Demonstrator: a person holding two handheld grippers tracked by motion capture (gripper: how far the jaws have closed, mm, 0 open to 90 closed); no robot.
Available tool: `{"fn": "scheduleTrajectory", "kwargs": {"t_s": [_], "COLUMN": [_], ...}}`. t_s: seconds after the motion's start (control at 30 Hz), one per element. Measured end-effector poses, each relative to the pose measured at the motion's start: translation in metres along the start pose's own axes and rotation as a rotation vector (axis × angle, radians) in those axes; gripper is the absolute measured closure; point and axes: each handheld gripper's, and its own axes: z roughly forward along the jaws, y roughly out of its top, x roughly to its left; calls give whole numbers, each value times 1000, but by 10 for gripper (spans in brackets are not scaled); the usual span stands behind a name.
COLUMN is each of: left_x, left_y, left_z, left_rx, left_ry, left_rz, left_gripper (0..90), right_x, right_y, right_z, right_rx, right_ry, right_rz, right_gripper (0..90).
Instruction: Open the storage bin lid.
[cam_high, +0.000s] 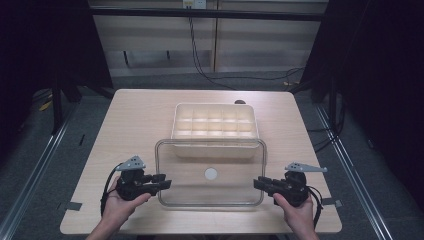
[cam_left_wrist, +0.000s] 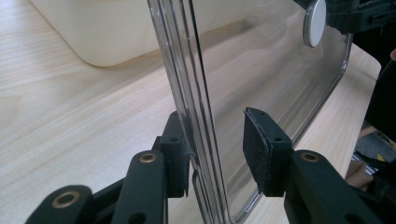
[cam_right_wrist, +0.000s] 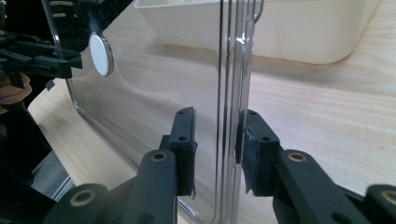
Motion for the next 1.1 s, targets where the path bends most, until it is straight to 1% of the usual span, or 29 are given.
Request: {"fn": "scheduleTrajectory", "kwargs": {"t_s": [0.2, 0.23, 0.37, 0.43, 0.47, 0.5, 0.63, 0.73, 0.77, 0.8, 0.93, 1.1], "left_x": [-6, -7, -8, -8, -8, -9, -7, -7, -7, -6, -3, 0], "left_y": [-5, -6, -10, -11, -12, -12, -16, -15, -15, -15, -15, -14], "left_z": [-2, -2, 0, 2, 2, 3, 3, 4, 4, 4, 8, 12], "left_rx": [16, 19, 38, 46, 51, 49, 59, 61, 61, 61, 64, 74], "left_ry": [1, -5, -3, -10, -8, -9, 5, 14, 16, 15, 5, -2], "left_rz": [0, -3, 5, -2, 2, -1, 3, 17, 17, 18, 7, 2], "left_gripper": [624, 624, 625, 624, 622, 621, 621, 616, 616, 614, 598, 584], "right_x": [3, 3, 5, 5, 4, 3, 2, 2, 1, 0, -2, -8], "right_y": [-6, -7, -14, -17, -18, -18, -21, -22, -22, -22, -21, -19], "right_z": [-4, -5, -6, -7, -7, -6, -2, 3, 4, 4, 7, 10], "right_rx": [6, 8, 27, 33, 35, 37, 57, 82, 82, 84, 91, 95], "right_ry": [-1, 2, 1, 1, -1, -1, 4, -12, -9, -6, -14, -14], "right_rz": [6, 8, 10, 19, 20, 23, 17, -1, 4, 11, -6, 2], "right_gripper": [691, 691, 693, 693, 693, 693, 691, 686, 685, 686, 684, 677]}}
